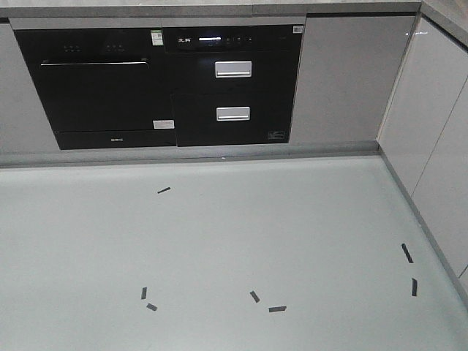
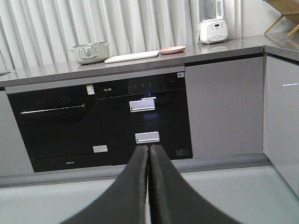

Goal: Transfer vegetables to tray and serve
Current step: 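Drive the base toward the counter with the pot, tray and plate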

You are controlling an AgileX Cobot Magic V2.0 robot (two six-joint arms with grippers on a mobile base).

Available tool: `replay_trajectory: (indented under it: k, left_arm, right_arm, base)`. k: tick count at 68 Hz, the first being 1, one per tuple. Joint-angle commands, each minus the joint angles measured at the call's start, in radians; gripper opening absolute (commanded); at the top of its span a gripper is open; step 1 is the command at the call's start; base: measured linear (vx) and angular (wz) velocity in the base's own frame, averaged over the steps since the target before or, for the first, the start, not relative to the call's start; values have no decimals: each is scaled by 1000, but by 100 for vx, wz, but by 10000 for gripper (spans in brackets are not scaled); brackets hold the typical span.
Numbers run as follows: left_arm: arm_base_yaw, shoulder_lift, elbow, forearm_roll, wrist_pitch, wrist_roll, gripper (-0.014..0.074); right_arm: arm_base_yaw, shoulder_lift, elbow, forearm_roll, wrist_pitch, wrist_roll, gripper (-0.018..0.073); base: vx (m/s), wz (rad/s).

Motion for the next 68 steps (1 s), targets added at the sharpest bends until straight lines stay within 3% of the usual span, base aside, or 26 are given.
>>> replay_trajectory:
  k: [1, 68]
  left_arm:
    - [0, -14, 27, -5, -76, -5, -6]
    - [0, -14, 27, -5, -76, -5, -6]
  right_arm:
    - [2, -6, 16, -3, -76, -4, -6]
    - [2, -6, 16, -3, -76, -4, -6]
  base:
    - [0, 0]
    - [0, 0]
